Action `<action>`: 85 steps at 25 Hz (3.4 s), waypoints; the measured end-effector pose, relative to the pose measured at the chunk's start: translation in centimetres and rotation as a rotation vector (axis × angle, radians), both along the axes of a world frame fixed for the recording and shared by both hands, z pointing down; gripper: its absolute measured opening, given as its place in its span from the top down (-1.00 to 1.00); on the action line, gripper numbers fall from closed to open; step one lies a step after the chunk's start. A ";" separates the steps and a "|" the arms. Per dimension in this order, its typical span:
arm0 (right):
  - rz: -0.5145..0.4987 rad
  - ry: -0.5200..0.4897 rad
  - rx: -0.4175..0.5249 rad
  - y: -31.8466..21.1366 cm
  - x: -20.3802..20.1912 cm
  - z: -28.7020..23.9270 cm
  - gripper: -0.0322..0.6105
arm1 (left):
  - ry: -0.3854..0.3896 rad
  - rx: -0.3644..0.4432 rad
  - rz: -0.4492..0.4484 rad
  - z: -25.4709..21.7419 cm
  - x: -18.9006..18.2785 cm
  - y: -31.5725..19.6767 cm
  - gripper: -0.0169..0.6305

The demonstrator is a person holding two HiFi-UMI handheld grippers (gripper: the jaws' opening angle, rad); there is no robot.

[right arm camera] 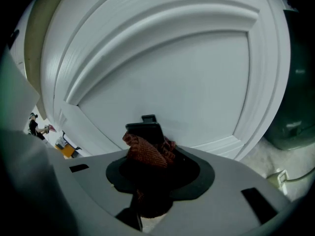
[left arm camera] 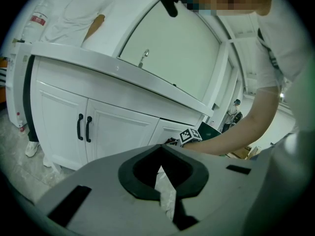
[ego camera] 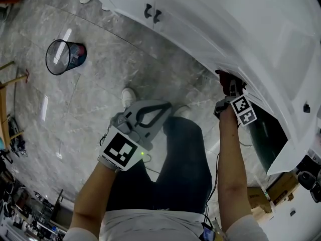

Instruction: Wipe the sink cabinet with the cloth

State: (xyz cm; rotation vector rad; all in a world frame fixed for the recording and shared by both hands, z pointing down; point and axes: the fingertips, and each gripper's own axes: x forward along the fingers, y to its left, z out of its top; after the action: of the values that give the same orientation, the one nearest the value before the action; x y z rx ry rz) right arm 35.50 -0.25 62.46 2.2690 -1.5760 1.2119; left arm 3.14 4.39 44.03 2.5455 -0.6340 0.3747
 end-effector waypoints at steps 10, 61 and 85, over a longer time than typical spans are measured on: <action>0.051 0.043 0.002 3.1 5.2 -1.5 0.48 | -0.002 -0.012 0.002 -0.3 1.7 1.0 0.91; -0.104 0.043 0.127 -2.6 -7.0 -9.0 0.48 | 0.040 -0.048 -0.012 -1.8 -5.8 1.5 0.91; -0.498 0.127 0.346 1.6 -20.5 -35.1 0.48 | -0.002 0.063 0.071 -17.4 -3.1 -1.4 0.91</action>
State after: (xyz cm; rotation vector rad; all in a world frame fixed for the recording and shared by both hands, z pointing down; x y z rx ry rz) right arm 14.98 1.38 27.31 1.8829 -2.2515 0.6981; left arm 0.03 3.02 26.66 2.6336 -0.5656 0.3881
